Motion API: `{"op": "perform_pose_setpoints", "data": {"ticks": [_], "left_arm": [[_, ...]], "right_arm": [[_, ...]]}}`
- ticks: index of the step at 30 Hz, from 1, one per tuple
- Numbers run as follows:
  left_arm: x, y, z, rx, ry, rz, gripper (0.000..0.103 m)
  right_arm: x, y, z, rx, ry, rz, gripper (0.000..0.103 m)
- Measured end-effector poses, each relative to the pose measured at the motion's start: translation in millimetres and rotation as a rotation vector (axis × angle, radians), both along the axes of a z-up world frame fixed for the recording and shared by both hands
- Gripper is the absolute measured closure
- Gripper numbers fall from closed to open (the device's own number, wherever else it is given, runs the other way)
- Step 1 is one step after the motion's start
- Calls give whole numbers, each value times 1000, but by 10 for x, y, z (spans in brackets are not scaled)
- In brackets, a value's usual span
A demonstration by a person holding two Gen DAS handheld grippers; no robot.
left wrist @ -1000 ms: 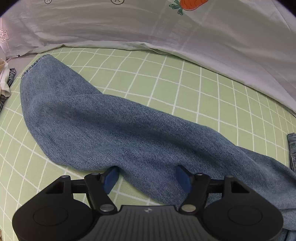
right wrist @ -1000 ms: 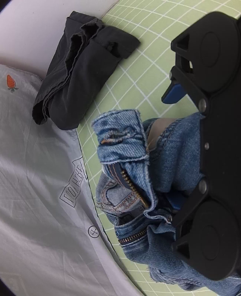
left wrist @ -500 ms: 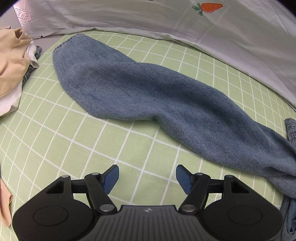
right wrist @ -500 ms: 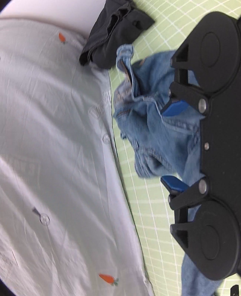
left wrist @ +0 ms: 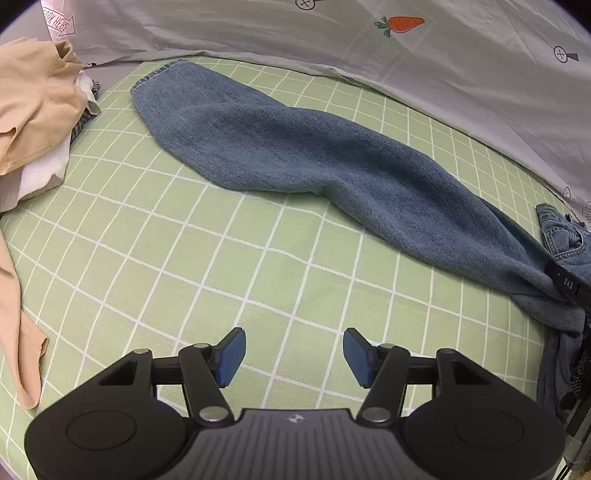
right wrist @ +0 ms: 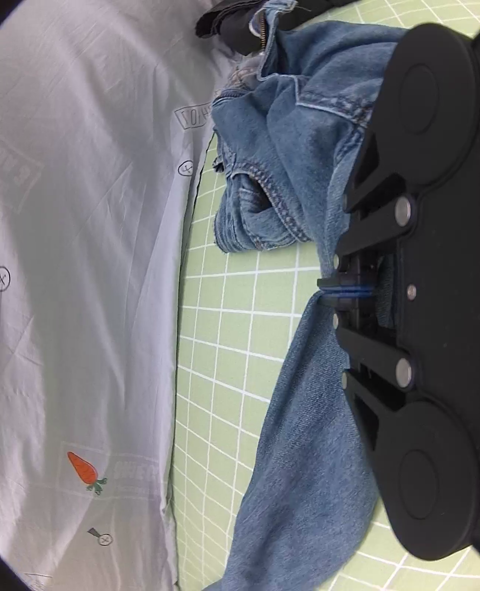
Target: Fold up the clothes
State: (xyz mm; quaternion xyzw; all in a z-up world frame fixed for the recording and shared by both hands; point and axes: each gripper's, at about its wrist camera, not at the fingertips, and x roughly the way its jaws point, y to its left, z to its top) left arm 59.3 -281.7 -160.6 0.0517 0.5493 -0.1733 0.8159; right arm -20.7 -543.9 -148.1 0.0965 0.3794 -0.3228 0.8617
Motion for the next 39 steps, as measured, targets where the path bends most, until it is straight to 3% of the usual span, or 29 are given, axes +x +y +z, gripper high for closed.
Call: {"op": "perform_pose_setpoints", "data": {"ticks": [7,14,16,18,19,21,23,27,31,35,39], "left_arm": [[2,-11,141,-48,-37,8,53],[22,-106,110,-58,-12,6,57],[59,-148,109,-62,-6,0,57],[139,-172,122,-68,-6,5,57],[199,-173,131,-74,-5,15,57],[340,-186,143,-84,-9,41,57],[498,-219,146,-87,-14,60,55],[858,-354,81,-49,-12,89,54],[1163,-496,-63,-14,-9,107,45],[1355,-617,-246,10,21,118,45],[1357,-735,-295,23,-17,113,45]], "right_arm": [[-566,139,62,107,-28,-22,102],[-1133,279,124,213,-56,-45,100],[-1195,268,219,203,-93,-57,93],[-1236,227,345,172,-141,-82,61],[-1269,185,420,143,-169,-109,52],[-1317,19,495,114,-193,-174,25],[-1360,-171,549,91,-209,-241,13],[-1365,-674,356,141,-164,-369,9],[-1303,-1044,71,225,-127,-454,6],[-1213,-1214,-186,286,-104,-525,0],[-1147,-1232,-324,266,-95,-544,0]]}}
